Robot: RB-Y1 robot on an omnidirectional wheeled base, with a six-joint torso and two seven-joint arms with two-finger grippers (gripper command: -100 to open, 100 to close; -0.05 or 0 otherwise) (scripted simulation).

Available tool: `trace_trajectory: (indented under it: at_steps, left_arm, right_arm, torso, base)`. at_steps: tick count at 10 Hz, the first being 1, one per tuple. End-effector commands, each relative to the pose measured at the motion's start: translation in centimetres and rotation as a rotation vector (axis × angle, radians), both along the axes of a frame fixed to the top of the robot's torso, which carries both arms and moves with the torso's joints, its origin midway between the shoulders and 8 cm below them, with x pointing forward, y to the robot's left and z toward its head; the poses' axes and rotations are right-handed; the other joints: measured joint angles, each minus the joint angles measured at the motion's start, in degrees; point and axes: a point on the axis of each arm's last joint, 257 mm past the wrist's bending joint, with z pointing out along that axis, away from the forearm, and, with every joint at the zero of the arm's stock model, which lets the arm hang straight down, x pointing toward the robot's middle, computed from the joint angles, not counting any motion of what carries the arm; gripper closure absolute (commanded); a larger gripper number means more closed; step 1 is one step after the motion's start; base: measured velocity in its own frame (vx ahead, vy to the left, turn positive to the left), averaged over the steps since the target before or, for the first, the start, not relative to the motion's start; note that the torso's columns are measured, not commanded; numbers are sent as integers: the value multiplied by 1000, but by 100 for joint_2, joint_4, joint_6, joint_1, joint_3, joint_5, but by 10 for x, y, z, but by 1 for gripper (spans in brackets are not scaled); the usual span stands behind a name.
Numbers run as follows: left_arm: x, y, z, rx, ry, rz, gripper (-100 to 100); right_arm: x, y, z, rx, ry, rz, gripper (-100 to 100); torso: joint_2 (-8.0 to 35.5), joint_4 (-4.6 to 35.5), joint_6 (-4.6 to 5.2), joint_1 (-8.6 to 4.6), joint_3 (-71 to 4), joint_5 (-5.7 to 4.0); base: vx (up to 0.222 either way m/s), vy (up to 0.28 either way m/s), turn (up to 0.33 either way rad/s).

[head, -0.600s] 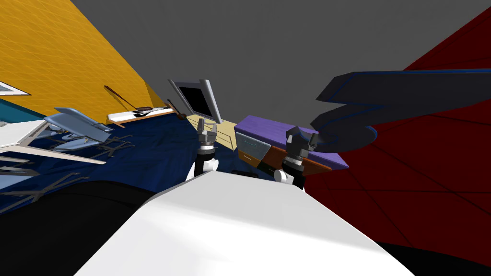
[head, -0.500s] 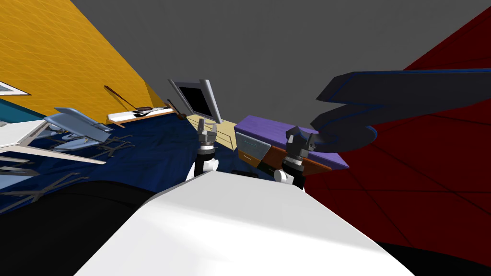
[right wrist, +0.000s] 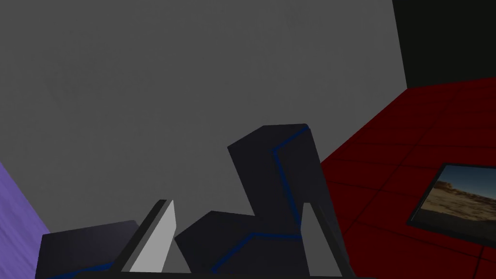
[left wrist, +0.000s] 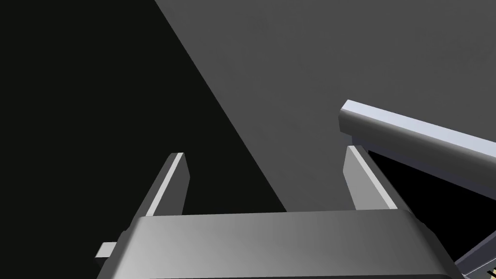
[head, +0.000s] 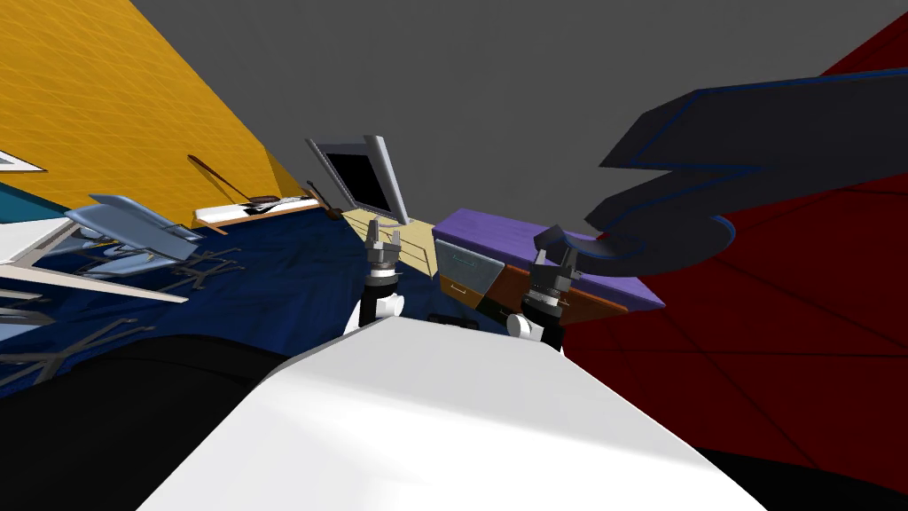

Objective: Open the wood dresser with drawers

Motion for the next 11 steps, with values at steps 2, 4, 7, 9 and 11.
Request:
trace_trajectory:
  at_steps: [2, 4, 7, 9, 11]
  left_arm:
    - [0, 0, 0, 0, 0, 0, 0]
    - [0, 0, 0, 0, 0, 0, 0]
    - [0, 0, 0, 0, 1, 0, 0]
    - [0, 0, 0, 0, 1, 0, 0]
    - [0, 0, 0, 0, 1, 0, 0]
  right_arm:
    - [0, 0, 0, 0, 0, 0, 0]
    - [3, 5, -1, -61, 13, 5, -100]
    - [12, 14, -7, -223, 42, -17, -100]
    - [16, 16, -10, -285, 52, -38, -100]
    - [25, 18, -17, -396, 69, -80, -100]
  torso:
    - [847, 846, 0, 0, -1691, 0]
    - [1693, 1692, 0, 0, -3383, 0]
    - [1948, 1951, 0, 14, -3919, 4]
    - [1955, 1958, 0, 12, -3923, 3]
    - [1964, 1961, 1, -5, -3918, -2]
  base:
    - [0, 0, 0]
    - [6, 14, -18]
    - [26, 74, -68]
    - [33, 109, -66]
    - [28, 99, -86]
